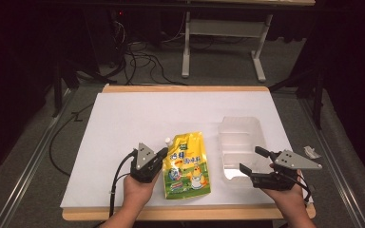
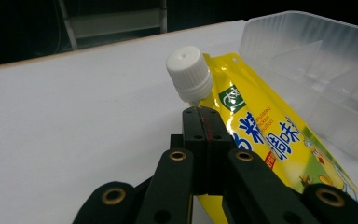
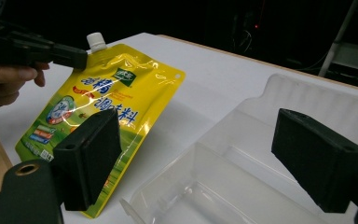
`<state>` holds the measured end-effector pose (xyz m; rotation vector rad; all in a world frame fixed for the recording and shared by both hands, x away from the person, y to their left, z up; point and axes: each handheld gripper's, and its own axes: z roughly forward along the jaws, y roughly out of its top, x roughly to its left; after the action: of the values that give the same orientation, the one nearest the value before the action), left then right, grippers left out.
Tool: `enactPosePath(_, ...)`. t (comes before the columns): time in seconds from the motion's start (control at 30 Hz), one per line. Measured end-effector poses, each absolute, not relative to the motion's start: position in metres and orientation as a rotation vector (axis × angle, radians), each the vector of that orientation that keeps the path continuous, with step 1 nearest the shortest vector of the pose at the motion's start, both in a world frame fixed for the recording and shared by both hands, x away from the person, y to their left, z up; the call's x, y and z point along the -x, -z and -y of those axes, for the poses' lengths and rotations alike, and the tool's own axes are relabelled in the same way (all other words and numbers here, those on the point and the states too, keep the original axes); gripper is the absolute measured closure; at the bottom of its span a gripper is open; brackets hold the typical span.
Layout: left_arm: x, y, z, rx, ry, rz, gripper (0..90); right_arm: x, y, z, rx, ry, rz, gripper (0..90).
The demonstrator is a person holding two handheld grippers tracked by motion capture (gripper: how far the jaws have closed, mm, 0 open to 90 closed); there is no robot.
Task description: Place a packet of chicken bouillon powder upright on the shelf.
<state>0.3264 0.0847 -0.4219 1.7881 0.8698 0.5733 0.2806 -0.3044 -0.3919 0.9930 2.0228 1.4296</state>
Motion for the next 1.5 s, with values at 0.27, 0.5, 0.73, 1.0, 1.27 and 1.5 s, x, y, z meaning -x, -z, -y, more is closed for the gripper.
enactPosePath(0.27,-0.303,0.421,-0.090,-1.685,-0.607,-0.804,90.0,-0.274,0.388,0.291,-0.979,-1.433,-2.028,14.1)
enactPosePath(0.5,-0.293,0.413,-0.091,-1.685,-0.609,-0.719,90.0,-0.283,0.384,0.259,-0.993,-1.452,-2.109,9.9)
enactPosePath(0.73,-0.282,0.407,-0.089,-1.683,-0.640,-0.635,90.0,-0.301,0.384,0.221,-1.004,-1.443,-2.195,5.0)
enactPosePath(1.0,-0.273,0.403,-0.087,-1.682,-0.667,-0.536,90.0,-0.324,0.392,0.197,-1.091,-1.451,-2.251,3.3)
enactPosePath(1.27,-0.269,0.401,-0.086,-1.669,-0.668,-0.481,90.0,-0.326,0.398,0.195,-1.113,-1.500,-2.294,5.8)
enactPosePath(1.5,-0.271,0.402,-0.087,-1.662,-0.657,-0.483,90.0,-0.326,0.404,0.194,-1.112,-1.569,-2.336,17.3)
